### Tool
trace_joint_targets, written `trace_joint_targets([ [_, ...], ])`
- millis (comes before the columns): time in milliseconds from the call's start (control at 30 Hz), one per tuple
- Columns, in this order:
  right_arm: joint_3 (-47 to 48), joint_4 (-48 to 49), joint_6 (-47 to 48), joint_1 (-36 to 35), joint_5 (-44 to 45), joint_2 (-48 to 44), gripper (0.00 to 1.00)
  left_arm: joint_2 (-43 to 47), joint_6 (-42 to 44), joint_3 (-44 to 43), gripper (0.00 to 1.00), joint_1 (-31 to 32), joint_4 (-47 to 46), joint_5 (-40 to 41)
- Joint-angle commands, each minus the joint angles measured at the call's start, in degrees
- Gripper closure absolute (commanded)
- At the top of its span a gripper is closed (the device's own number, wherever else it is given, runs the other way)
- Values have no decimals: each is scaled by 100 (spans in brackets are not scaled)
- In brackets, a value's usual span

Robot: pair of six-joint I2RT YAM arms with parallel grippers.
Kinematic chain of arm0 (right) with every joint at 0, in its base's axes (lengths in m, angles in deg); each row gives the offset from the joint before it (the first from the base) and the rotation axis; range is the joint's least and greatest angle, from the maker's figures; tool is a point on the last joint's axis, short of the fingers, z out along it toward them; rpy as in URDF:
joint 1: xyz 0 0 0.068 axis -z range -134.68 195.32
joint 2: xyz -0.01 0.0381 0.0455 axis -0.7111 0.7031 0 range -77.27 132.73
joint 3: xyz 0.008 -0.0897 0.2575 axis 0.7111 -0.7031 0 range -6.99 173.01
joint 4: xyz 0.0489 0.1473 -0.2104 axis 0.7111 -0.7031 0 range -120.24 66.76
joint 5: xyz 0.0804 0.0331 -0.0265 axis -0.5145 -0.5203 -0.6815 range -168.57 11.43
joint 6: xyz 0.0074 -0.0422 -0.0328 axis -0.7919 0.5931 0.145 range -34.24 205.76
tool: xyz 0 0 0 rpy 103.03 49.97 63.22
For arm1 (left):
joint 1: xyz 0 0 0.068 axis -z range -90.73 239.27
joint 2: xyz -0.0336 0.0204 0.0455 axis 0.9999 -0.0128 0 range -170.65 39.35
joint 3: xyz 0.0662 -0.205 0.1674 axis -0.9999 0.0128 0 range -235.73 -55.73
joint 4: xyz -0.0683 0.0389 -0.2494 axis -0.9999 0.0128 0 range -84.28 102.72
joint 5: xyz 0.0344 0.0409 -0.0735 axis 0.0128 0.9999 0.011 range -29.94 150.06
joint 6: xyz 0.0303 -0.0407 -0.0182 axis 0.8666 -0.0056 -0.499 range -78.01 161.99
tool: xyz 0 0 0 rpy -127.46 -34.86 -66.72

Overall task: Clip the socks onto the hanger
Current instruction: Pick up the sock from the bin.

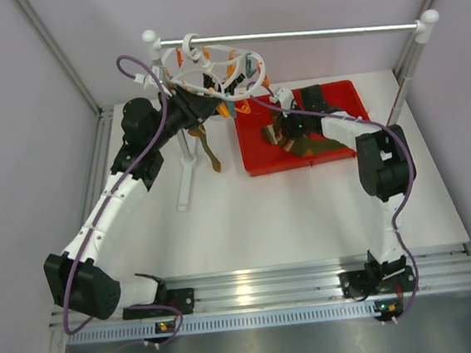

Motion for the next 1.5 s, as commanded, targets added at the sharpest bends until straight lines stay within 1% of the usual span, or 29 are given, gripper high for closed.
trace_joint_targets([
  [0, 408, -300, 116, -71, -157, 100, 74, 32, 72, -145, 100, -15, -167, 31],
  [33, 400, -326, 133, -53, -175, 57, 83, 31, 72, -145, 100, -15, -175, 31],
  [67, 330, -292, 116, -45, -192, 4, 96, 31, 72, -145, 100, -15, -167, 40],
  [100, 277, -231, 72, -36, -227, -66, 100, 31, 81, -145, 100, -15, -167, 31],
  [167, 181, -46, -111, 69, -350, -329, 100, 31, 81, -153, 100, -15, -158, 23],
  [233, 136, 103, -383, 227, -657, -601, 100, 23, 81, -162, 100, -15, -158, 23],
  [367, -30, 743, -1454, 500, -1123, -997, 100, 31, 81, -153, 100, -15, -149, 23],
  [433, -66, 877, -1728, 605, -1264, -1147, 100, 31, 90, -153, 100, -15, -140, 40],
  [500, -119, 1139, -2194, 685, -1352, -1200, 100, 40, 99, -153, 100, -15, -131, 31],
  [567, -110, 1246, -2571, 746, -1370, -1218, 100, 31, 108, -171, 100, -15, -114, 31],
  [667, -92, 1396, -3195, 782, -1143, -1165, 100, 14, 99, -180, 100, -15, -105, 40],
  [733, -119, 1658, -3416, 808, -853, -1104, 100, 5, 99, -188, 100, -15, -123, 49],
  [800, -5, 1712, -3558, 826, -729, -999, 100, 23, 99, -180, 100, -15, -114, 40],
  [867, 240, 1476, -3314, 808, -737, -797, 100, 23, 108, -171, 100, -15, -105, 31],
  [933, 233, 1475, -3154, 808, -1035, -735, 100, 40, 116, -171, 100, -15, -96, 49],
  [1000, 154, 1274, -2663, 765, -1578, -761, 100, 58, 134, -171, 100, -23, -79, 58],
  [1033, 136, 1099, -2279, 695, -1703, -804, 100, 58, 125, -153, 100, -24, -87, 49],
  [1067, 75, 688, -1744, 642, -1782, -831, 100, 58, 99, -153, 100, -24, -88, 49],
  [1100, 40, 510, -1443, 606, -1870, -848, 100, 49, 90, -145, 100, -24, -88, 32],
  [1133, -21, 360, -1144, 484, -1845, -910, 100, 49, 81, -127, 100, -24, -105, 31],
  [1167, -109, 194, -575, 431, -1801, -928, 100, 40, 73, -127, 100, -24, -114, 23],
  [1233, -154, -325, -27, 273, -1739, -910, 100, 31, 64, -127, 100, -24, -114, 23],
  [1267, -189, -457, 419, 237, -1870, -893, 100, 23, 64, -127, 100, -24, -114, 23],
  [1300, -180, -754, 641, 211, -1958, -866, 100, 31, 72, -127, 100, -24, -114, 14],
  [1367, -145, -950, 1141, 123, -2125, -787, 100, 31, 81, -136, 100, -24, -96, 22],
  [1433, -40, -1458, 1512, 35, -2257, -621, 100, 31, 90, -136, 100, -24, -79, 23],
  [1467, 152, -1739, 1975, 9, -2319, -551, 100, 31, 99, -136, 100, -24, -87, 31],
])
